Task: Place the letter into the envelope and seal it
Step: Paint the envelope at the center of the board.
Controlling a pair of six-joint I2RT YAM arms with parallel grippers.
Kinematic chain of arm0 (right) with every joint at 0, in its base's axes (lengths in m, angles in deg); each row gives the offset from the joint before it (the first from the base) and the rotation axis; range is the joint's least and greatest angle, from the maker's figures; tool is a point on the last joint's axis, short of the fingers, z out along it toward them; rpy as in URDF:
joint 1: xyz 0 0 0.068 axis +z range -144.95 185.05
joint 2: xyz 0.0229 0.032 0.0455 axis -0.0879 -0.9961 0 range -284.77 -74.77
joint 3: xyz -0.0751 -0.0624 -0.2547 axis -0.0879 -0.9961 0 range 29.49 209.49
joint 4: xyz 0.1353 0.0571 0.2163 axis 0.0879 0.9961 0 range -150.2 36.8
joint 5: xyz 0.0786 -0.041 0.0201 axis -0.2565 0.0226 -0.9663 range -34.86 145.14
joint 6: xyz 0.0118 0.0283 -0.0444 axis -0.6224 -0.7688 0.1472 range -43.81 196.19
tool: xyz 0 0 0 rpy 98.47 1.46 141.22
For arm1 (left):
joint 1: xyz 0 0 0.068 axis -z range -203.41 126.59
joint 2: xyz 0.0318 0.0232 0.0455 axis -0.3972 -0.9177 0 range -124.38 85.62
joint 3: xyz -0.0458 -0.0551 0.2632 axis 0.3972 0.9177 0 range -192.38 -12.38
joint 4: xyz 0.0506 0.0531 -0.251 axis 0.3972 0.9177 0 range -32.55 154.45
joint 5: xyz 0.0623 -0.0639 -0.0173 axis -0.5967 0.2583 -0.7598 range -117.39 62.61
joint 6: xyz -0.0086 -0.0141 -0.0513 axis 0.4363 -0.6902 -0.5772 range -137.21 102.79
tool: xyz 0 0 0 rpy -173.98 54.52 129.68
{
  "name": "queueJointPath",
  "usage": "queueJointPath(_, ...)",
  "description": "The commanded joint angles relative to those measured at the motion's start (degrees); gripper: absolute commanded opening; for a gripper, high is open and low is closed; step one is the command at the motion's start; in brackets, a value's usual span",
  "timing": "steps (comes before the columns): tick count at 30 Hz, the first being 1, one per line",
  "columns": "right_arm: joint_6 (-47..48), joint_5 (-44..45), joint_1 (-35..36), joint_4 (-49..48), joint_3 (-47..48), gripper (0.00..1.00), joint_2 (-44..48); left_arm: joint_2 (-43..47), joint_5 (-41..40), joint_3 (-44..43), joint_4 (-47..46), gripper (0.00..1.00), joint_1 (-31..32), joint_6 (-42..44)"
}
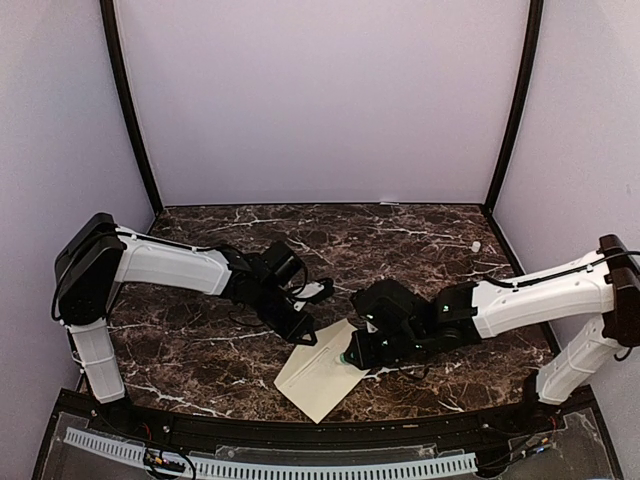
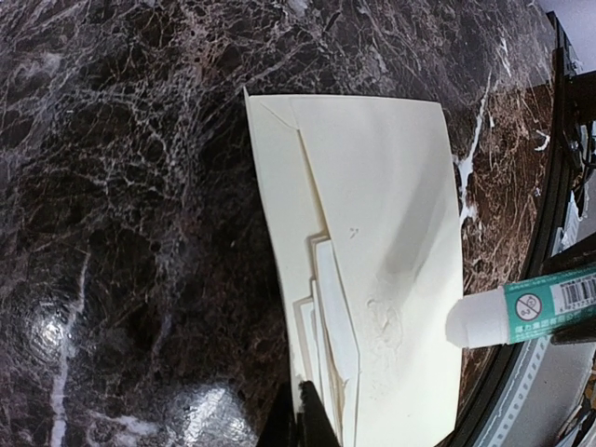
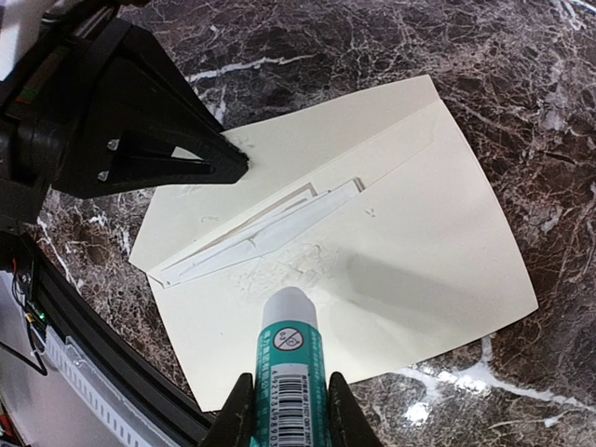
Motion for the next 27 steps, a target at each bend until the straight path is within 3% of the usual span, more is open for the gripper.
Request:
queueJointPath(1, -1.9, 1.7, 0.6, 0.2, 2.5, 0.03, -2.4, 0.9, 0.1, -1.6, 1.5, 0.00, 0.1, 1.2)
queueJointPath(27, -1.3, 5.0, -0.6, 1.5, 6.5, 0.03, -9.5, 0.4, 0.6, -1.7, 1.4, 0.00, 0.4, 1.1)
